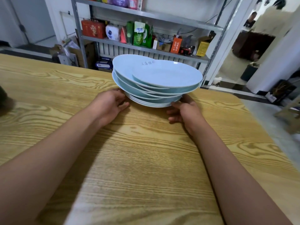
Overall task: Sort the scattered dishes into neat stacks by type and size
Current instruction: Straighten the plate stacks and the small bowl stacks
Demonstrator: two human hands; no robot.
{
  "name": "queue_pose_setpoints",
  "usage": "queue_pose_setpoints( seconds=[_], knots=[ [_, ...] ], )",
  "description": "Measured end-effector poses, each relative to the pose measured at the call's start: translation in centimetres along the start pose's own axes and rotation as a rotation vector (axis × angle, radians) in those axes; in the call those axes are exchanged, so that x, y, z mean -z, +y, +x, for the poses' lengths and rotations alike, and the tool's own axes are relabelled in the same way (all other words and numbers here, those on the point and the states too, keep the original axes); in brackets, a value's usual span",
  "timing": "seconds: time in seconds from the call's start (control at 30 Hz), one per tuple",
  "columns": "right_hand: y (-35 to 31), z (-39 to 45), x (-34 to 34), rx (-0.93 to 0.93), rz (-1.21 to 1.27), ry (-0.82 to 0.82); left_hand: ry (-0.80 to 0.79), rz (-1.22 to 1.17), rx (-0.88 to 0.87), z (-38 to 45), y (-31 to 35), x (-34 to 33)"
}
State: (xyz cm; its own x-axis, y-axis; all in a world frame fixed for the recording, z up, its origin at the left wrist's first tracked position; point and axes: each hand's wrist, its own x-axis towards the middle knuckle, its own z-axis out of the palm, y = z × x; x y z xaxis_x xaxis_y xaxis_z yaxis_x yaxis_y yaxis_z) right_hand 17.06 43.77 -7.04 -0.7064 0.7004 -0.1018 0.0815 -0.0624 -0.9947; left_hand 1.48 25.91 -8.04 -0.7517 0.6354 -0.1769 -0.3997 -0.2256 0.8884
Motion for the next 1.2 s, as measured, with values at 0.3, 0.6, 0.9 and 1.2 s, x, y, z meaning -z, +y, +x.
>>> queue_pose_setpoints(
  seconds=[0.3, 0.6, 0.9, 1.2],
  knots=[
    [-0.2, 1.6, -0.8, -0.055, -0.022, 0.056, 0.124, 0.037, -0.016, 3.2, 0.1, -0.8],
    [-0.3, 2.0, -1.8, -0.069, -0.144, 0.160, 0.132, 0.091, -0.038, 3.7, 0.8, -0.9],
    [2.2, -2.0, -3.0, 0.127, -0.496, 0.364, 0.140, 1.070, -0.396, -1.5, -1.3, 0.1],
    [3.7, -10.2, -7.6, 0.360, -1.363, -0.220, -0.043, 1.831, -0.297, -15.4, -1.1, 8.0]
  ],
)
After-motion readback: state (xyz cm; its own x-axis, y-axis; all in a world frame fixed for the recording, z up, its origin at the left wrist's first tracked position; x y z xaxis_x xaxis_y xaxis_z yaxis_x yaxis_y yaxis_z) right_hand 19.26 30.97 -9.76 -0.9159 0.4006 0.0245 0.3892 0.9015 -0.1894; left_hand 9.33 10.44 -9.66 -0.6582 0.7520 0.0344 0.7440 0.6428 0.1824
